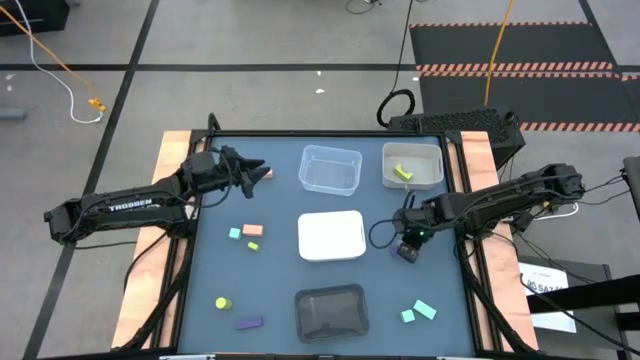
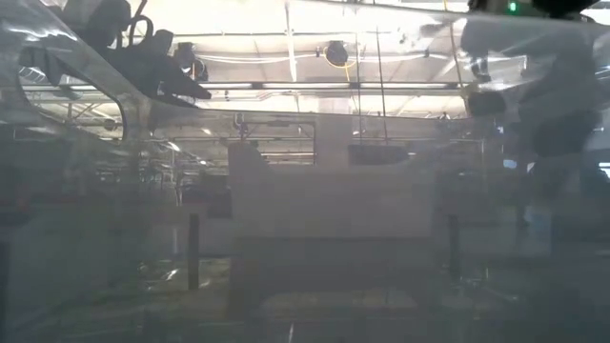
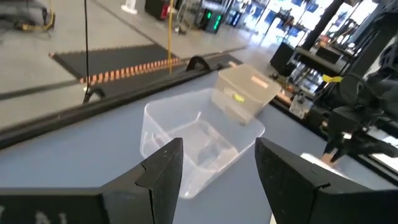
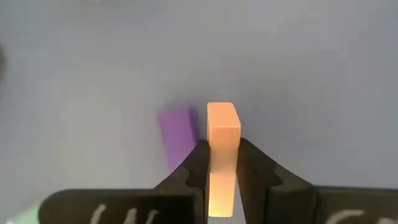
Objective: Sort & place blocks by color
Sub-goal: Put the bottom right rectangle block into the transparent bin
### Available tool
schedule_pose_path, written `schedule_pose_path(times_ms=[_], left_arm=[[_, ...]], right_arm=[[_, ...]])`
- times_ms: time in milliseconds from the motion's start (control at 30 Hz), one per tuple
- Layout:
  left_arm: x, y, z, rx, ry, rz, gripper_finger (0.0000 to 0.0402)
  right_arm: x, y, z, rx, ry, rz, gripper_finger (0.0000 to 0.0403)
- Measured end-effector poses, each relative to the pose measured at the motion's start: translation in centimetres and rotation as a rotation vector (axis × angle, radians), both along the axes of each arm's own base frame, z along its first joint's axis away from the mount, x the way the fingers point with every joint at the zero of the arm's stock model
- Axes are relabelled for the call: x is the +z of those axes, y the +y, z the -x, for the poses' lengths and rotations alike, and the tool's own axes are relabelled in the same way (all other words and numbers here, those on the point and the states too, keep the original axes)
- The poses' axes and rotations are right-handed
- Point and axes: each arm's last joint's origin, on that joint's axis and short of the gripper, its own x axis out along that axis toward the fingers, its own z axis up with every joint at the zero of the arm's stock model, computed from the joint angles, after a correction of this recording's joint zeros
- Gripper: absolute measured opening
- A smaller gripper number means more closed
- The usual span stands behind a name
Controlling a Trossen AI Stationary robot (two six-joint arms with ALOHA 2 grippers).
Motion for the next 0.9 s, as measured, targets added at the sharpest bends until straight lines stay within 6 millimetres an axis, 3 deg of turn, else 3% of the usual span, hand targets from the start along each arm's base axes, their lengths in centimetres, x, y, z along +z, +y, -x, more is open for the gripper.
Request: schedule_pose_path(times_ms=[200, 400, 567, 733, 900], left_arm=[[0.8, 0.0, -0.1, -0.003, -0.068, -0.057, 0.0200], [1.0, -0.4, -0.3, -0.067, -0.096, -0.042, 0.0200], [1.4, -1.9, -1.0, -0.185, -0.087, -0.203, 0.0200], [2.5, -3.7, -1.9, -0.297, -0.155, -0.470, 0.0200], [2.5, -4.8, -3.5, -0.342, -0.204, -0.633, 0.0201]], right_arm=[[2.3, -1.6, -1.2, -0.007, -0.307, 0.263, 0.0034], [5.9, -3.3, -4.4, 0.080, -0.767, 0.552, 0.0034], [8.7, -4.6, -5.8, 0.103, -1.045, 0.777, 0.0034], [9.8, -5.5, -6.6, 0.168, -1.240, 0.806, 0.0034], [9.4, -5.8, -7.9, 0.190, -1.338, 0.811, 0.0034]])
